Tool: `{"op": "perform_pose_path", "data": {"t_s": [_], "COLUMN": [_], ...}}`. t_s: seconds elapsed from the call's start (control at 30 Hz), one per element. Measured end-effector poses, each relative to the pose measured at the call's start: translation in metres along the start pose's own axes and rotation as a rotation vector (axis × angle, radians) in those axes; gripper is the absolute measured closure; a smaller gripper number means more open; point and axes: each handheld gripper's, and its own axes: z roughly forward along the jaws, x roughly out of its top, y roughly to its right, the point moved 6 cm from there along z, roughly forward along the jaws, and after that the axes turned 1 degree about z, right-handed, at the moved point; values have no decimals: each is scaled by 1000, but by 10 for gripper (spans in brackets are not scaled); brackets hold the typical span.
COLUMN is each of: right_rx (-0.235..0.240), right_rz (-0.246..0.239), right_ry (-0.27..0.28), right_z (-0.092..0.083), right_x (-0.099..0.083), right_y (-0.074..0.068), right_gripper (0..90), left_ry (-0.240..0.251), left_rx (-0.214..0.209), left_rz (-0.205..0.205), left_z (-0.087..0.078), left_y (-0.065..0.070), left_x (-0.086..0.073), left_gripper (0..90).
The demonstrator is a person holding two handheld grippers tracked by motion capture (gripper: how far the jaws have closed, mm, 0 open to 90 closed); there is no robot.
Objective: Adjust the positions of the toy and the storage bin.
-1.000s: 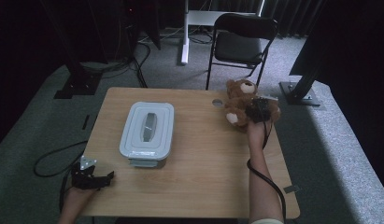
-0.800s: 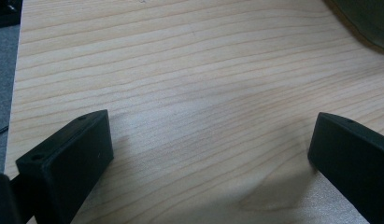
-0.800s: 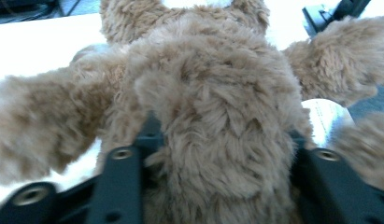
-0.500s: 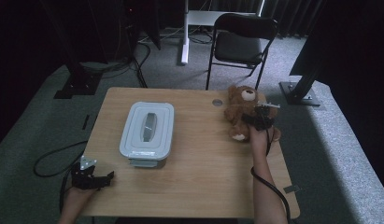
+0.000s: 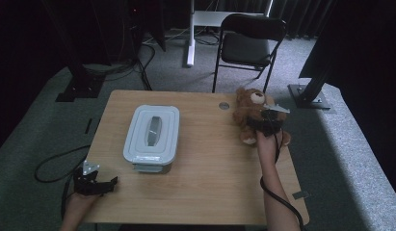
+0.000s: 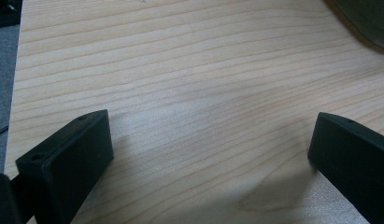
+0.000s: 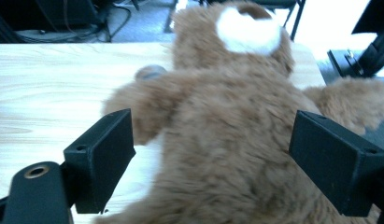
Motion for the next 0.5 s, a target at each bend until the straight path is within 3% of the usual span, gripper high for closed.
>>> {"op": "perform_pose_path", "data": {"t_s": [0.13,0.2,0.3,0.5], "right_rx": [25,77,113,143], "right_rz": [-20,-28,-49,-102], "right_ry": [22,39,54,53], "right_z": [-8,-15,-19,-21], "right_x": [4,4,0,-8], "right_y": [-11,-25,-41,-63], "right_gripper": [136,136,136,135], "left_ry": [0,1,2,2], "left_rx": [0,-1,0,-8], "left_rz": [0,1,-1,8], "left_z": [0,0,0,0], "left_y": [0,0,1,2], "left_x": [0,0,0,0], "left_gripper": [6,6,6,6]}}
